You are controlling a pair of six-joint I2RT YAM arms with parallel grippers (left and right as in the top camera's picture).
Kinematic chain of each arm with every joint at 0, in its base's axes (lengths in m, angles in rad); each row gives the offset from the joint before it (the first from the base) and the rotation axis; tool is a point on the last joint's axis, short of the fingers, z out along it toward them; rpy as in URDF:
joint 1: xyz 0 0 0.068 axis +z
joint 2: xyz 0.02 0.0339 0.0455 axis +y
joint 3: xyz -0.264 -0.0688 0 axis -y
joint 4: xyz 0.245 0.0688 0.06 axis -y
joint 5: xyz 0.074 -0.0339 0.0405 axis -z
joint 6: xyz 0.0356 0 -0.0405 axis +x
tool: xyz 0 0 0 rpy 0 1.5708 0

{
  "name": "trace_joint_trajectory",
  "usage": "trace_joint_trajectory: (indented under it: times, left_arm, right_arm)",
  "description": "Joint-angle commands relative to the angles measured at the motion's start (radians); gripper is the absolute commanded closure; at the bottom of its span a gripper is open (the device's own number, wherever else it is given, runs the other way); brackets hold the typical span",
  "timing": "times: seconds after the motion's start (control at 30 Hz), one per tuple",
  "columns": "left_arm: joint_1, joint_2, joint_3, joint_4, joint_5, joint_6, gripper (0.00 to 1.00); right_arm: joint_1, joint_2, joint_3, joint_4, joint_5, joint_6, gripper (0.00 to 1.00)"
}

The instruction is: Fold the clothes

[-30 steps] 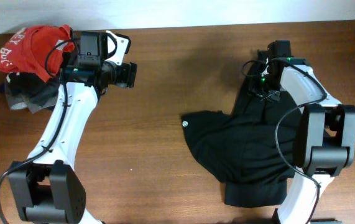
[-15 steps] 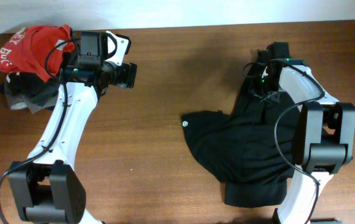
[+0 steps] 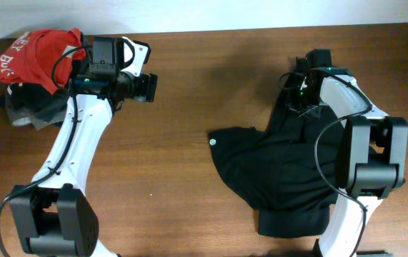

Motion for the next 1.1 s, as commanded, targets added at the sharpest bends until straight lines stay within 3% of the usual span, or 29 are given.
trace_joint_trajectory:
  times: [0.0,0.43,0.67,1.07]
  left_arm:
    - [-0.001,0.006,0.020,-0.005,-0.010,0.016,0.23]
    - [0.003,0.006,0.020,0.015,-0.010,0.016,0.23]
    - [0.003,0.006,0.020,0.014,-0.010,0.016,0.23]
    - [0.003,0.006,0.020,0.016,-0.006,0.016,0.23]
  right_arm:
    - [0.026,0.026,0.006,0.000,0.024,-0.007,0.96]
    - [0.071,0.028,0.093,-0.046,-0.066,-0.050,0.96]
    - [0.126,0.028,0.095,-0.055,-0.019,-0.043,0.96]
    - [-0.042,0.028,0.095,-0.156,0.068,-0.034,0.92]
